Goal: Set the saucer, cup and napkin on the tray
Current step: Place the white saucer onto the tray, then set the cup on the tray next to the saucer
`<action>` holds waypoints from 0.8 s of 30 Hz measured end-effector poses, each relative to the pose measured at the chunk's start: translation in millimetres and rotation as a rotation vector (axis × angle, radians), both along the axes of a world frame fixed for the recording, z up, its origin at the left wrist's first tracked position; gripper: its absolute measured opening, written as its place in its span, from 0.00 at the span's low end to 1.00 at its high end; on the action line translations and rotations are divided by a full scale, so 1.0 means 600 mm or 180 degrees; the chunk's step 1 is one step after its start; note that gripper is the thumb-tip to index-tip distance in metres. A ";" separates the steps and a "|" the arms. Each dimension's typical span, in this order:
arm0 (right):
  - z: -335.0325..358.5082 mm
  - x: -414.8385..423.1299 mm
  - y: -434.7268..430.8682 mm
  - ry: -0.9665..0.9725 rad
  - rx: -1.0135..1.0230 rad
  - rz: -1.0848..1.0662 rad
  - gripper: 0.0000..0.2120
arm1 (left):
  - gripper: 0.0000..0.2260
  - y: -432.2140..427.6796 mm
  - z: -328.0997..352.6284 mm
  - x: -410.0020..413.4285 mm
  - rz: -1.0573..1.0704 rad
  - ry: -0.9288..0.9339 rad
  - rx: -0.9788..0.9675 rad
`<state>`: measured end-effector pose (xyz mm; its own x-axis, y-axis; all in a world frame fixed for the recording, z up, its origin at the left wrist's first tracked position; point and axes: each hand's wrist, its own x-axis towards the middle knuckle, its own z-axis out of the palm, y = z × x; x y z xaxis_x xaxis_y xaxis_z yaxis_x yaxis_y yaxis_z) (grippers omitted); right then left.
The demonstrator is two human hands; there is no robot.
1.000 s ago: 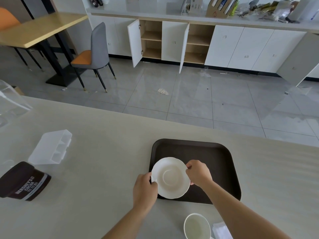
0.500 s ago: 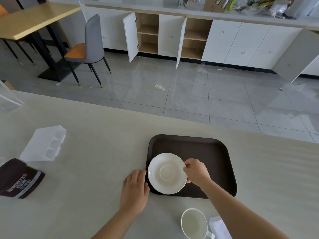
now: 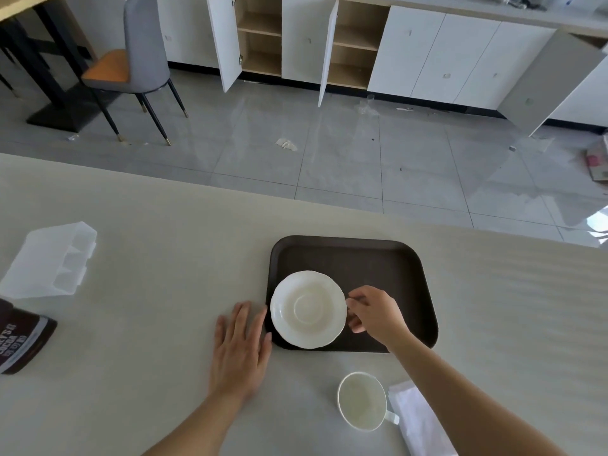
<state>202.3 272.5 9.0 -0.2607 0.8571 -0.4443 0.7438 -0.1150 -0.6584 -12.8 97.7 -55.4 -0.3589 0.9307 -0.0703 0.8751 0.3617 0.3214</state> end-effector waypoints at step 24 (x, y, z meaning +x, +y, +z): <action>0.030 0.186 -0.222 -0.0350 0.0898 0.0854 0.03 | 0.24 0.001 -0.017 0.004 0.0121 0.0169 0.0442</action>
<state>313.6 139.1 26.8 -0.4558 0.8574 -0.2389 0.7907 0.2667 -0.5510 -10.2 98.4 -65.4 -0.3939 0.9158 0.0782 0.8787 0.3503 0.3242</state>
